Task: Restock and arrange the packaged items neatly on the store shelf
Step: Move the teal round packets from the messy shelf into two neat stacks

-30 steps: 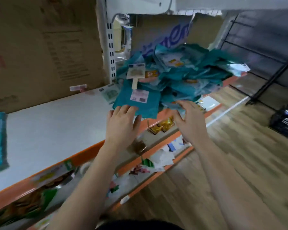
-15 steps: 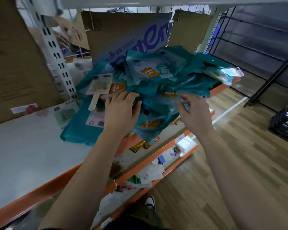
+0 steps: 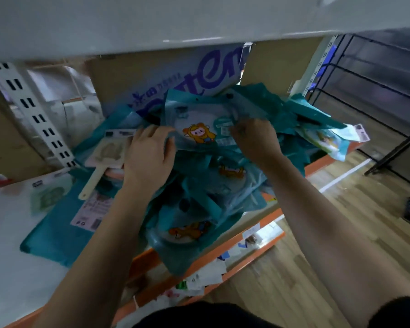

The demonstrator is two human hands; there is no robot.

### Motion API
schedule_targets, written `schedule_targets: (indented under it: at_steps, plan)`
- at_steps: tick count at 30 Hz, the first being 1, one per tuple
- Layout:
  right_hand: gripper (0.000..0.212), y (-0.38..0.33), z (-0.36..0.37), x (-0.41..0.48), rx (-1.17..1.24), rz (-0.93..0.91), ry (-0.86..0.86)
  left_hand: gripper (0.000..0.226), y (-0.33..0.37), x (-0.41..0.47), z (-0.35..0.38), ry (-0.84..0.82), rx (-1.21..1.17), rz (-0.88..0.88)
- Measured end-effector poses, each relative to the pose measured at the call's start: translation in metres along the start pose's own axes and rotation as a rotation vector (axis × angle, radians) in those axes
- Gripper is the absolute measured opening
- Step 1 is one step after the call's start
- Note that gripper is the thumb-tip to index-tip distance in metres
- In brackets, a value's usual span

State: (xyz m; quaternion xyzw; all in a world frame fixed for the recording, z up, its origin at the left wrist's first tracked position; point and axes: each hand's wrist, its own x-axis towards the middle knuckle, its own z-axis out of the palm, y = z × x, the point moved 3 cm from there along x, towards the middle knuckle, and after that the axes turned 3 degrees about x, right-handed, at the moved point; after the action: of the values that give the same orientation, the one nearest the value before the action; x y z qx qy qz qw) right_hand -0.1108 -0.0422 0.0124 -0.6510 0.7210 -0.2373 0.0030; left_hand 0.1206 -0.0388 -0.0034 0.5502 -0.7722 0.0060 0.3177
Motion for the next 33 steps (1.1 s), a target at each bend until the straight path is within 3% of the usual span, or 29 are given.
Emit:
schedule_targets:
  at_steps: [7,11,15,25,28,33]
  plan:
    - [0.035,0.005,0.019,0.046,-0.047,0.047,-0.003,0.035,0.003,-0.001,0.008,-0.009,0.053,-0.100]
    - [0.064,0.002,0.028,0.062,-0.031,0.047,-0.167,0.030,0.008,-0.007,0.010,0.024,0.100,-0.186]
    - [0.094,-0.001,0.036,0.060,-0.116,-0.068,-0.274,0.027,0.015,-0.015,0.009,0.068,0.124,-0.263]
    - [0.063,0.030,0.028,0.048,0.295,-0.091,-0.181,0.027,0.033,-0.033,0.012,0.132,0.124,-0.383]
    - [0.060,0.044,0.025,0.043,0.428,-0.024,-0.143,0.026,0.036,-0.038,0.011,0.137,0.123,-0.397]
    - [0.068,0.062,0.032,0.028,0.454,0.091,-0.136,0.026,0.039,-0.039,0.012,0.136,0.148,-0.399]
